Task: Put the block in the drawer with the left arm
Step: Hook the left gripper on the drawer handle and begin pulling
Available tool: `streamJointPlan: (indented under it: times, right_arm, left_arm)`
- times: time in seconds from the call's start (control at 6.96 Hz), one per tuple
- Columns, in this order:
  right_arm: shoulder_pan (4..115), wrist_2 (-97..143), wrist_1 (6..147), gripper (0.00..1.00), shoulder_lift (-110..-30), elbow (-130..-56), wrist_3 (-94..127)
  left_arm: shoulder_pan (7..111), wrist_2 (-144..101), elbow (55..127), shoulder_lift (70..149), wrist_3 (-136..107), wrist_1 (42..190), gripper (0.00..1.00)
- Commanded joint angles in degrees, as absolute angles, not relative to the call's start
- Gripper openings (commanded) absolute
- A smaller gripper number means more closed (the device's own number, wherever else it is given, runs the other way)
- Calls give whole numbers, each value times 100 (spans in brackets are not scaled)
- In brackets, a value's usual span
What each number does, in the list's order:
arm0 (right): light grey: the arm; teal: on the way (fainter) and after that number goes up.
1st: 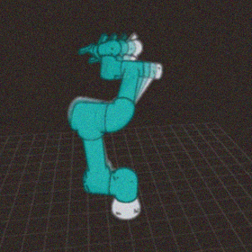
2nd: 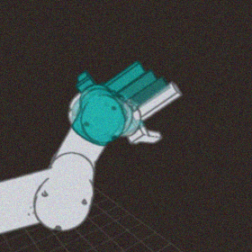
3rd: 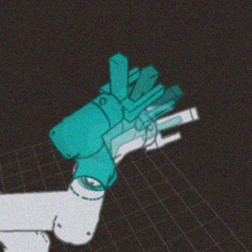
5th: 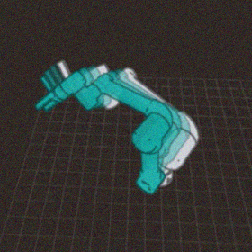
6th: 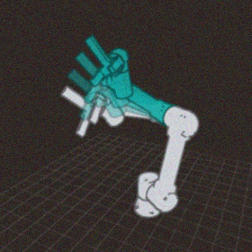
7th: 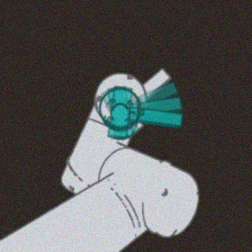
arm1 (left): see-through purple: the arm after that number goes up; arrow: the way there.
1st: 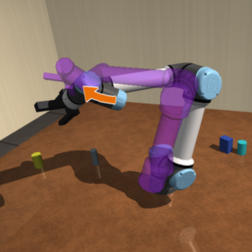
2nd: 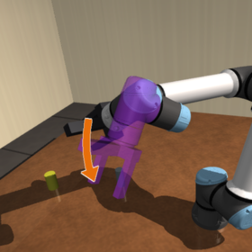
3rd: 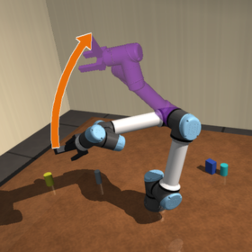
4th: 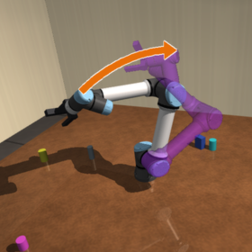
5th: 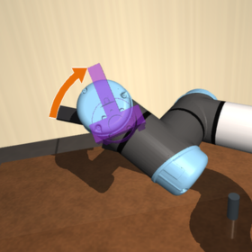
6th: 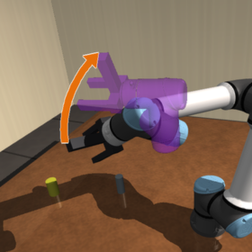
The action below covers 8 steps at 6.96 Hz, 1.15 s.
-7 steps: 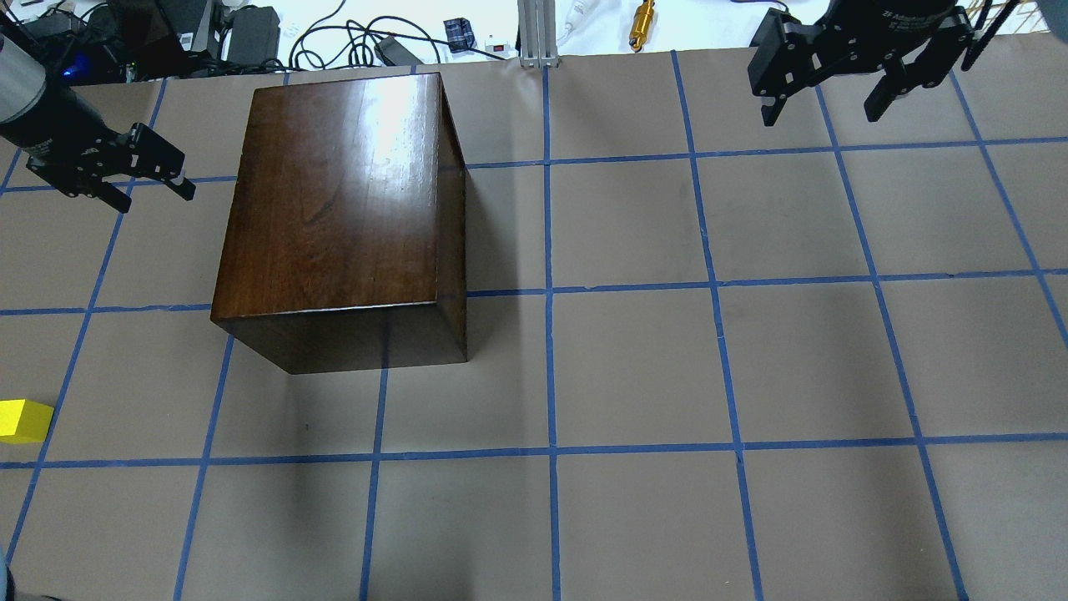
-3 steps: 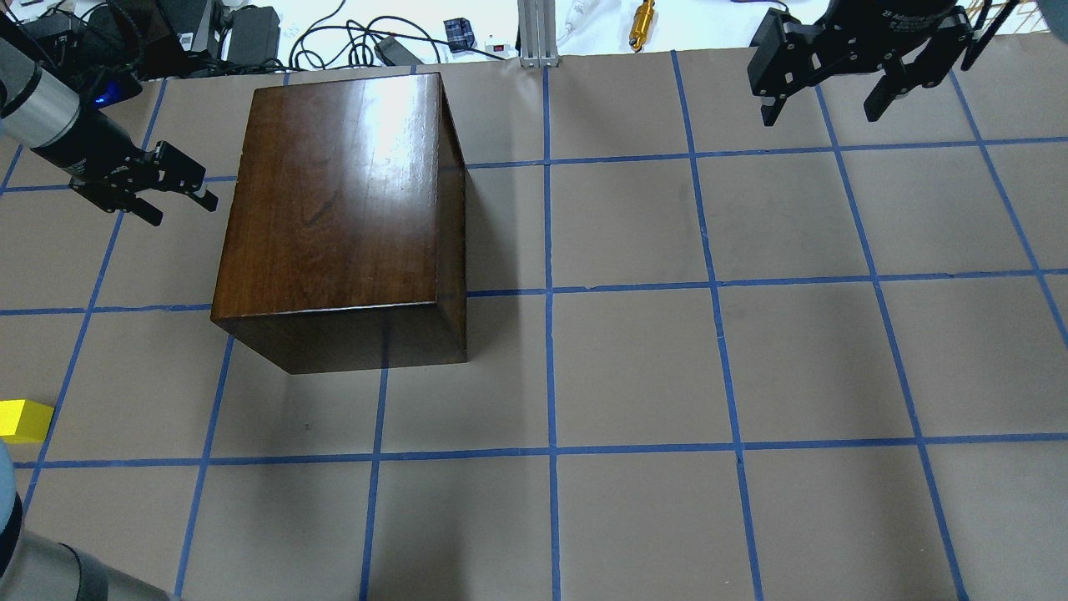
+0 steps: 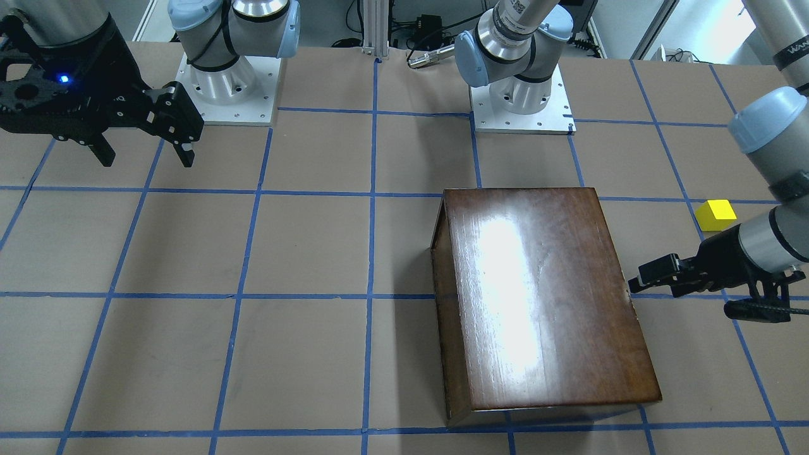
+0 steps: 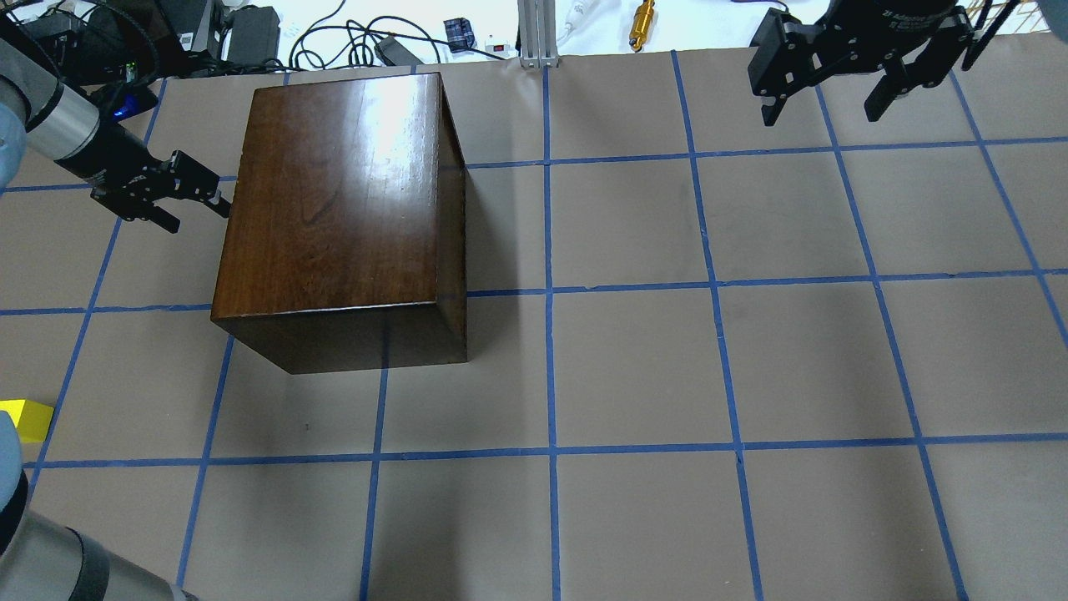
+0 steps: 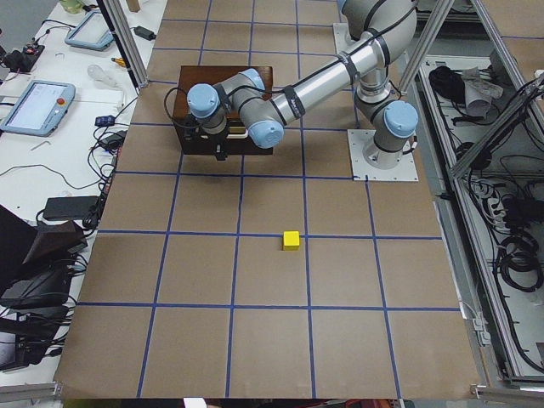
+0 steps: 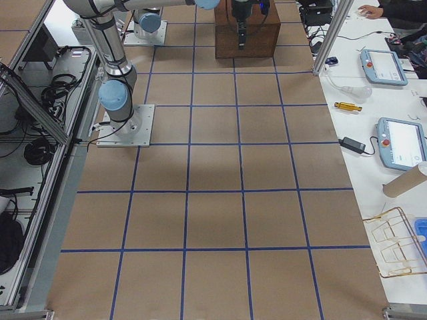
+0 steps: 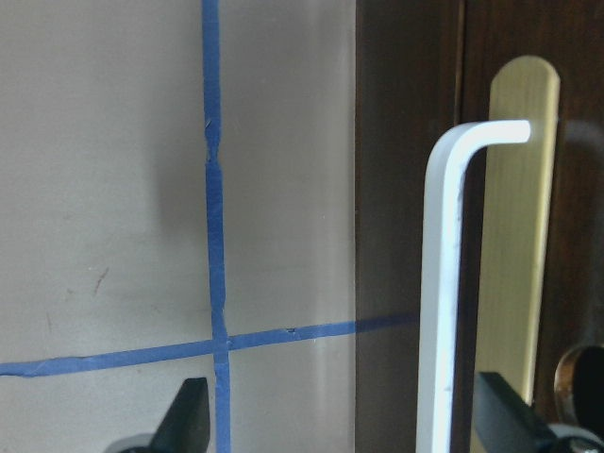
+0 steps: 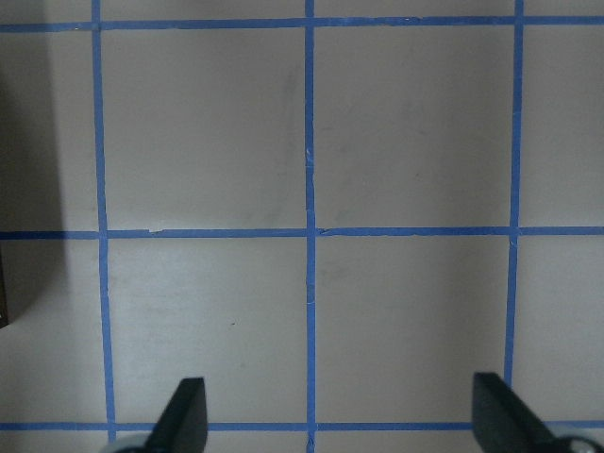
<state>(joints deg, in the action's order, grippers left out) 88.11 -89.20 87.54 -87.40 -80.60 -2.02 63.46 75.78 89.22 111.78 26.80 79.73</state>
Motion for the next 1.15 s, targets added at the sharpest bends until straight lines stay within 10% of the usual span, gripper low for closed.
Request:
streamJointPlan:
  times: [0.0, 1.01]
  right_arm:
    - [8815, -8912, 8754, 100, -8736, -8060, -202]
    - [8815, -8912, 8754, 100, -8736, -8060, -202]
  left_arm:
    - [6346, 7498, 8973, 11206, 2681, 7963, 100]
    - [6346, 7321, 9140, 11391, 2707, 7770, 100]
